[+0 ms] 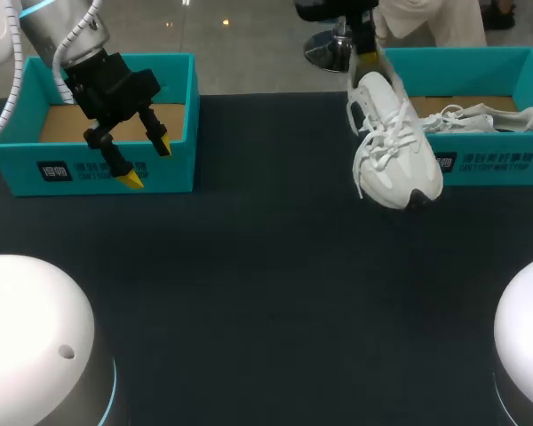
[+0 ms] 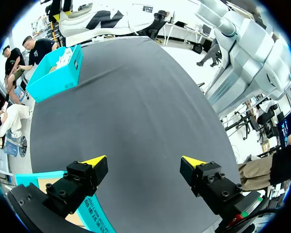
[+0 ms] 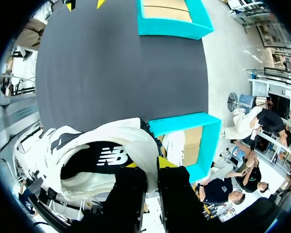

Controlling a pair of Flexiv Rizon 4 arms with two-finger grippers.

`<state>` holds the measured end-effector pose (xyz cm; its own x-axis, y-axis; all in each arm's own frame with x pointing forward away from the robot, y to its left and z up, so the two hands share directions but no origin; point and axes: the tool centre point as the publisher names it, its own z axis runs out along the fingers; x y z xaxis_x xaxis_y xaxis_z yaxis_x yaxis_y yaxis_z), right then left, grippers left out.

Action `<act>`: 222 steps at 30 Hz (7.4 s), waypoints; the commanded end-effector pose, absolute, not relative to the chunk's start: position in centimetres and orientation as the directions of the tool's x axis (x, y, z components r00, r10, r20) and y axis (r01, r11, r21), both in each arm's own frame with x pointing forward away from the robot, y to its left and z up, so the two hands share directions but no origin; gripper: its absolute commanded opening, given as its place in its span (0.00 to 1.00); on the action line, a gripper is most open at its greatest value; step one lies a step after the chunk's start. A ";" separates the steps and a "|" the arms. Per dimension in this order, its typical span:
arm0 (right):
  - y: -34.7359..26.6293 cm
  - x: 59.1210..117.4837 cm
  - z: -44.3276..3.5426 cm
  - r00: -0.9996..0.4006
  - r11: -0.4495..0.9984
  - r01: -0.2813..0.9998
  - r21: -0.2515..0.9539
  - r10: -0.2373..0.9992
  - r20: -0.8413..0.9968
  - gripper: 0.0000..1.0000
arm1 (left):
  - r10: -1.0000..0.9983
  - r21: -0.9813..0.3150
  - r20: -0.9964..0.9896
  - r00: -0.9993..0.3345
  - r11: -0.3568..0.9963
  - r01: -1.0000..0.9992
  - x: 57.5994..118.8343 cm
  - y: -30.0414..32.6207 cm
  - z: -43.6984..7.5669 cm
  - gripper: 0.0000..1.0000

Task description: Take the shoe out of the shoebox, open the shoe tongue, remove and reinsert the insole, then place the shoe into the shoebox

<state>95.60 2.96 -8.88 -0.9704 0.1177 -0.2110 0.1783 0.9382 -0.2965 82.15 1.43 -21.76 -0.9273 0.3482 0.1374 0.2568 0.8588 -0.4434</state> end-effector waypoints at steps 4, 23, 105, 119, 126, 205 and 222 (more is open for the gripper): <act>-4.9 100.4 -8.1 -0.958 0.951 0.203 -0.232 0.144 -0.247 0.00 | 0.348 -0.441 0.139 -0.927 0.860 0.257 82.2 1.5 -21.7 1.00; -13.5 108.5 -8.8 -0.936 0.929 0.303 -0.211 0.248 -0.250 0.00 | 0.348 -0.441 0.139 -0.927 0.860 0.257 82.2 1.5 -21.7 1.00; -26.5 121.2 -11.1 -0.867 0.843 0.496 -0.206 0.465 -0.181 0.00 | 0.348 -0.441 0.139 -0.927 0.860 0.257 82.2 1.5 -21.7 1.00; -26.8 117.8 -10.6 -0.511 0.520 0.854 -0.002 0.839 -0.187 0.00 | 0.348 -0.441 0.139 -0.927 0.860 0.257 82.2 1.5 -21.7 1.00; -26.2 117.5 -11.0 -0.477 0.496 0.867 0.057 0.856 -0.197 0.00 | 0.348 -0.441 0.139 -0.927 0.860 0.257 82.2 1.5 -21.7 1.00; -29.2 114.8 -15.0 0.307 -0.269 0.938 0.220 0.938 -0.162 0.00 | 0.348 -0.441 0.139 -0.927 0.860 0.257 82.2 1.5 -21.7 1.00; -30.1 115.6 -19.6 0.352 -0.321 0.929 0.185 0.920 -0.174 0.00 | 0.348 -0.441 0.139 -0.927 0.860 0.257 82.2 1.5 -21.7 1.00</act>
<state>114.76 -30.06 -18.95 0.3475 0.9217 -0.1724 0.9296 -0.3145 0.1923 82.15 1.43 -21.76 -0.9273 0.3482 0.1374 0.2568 0.8588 -0.4434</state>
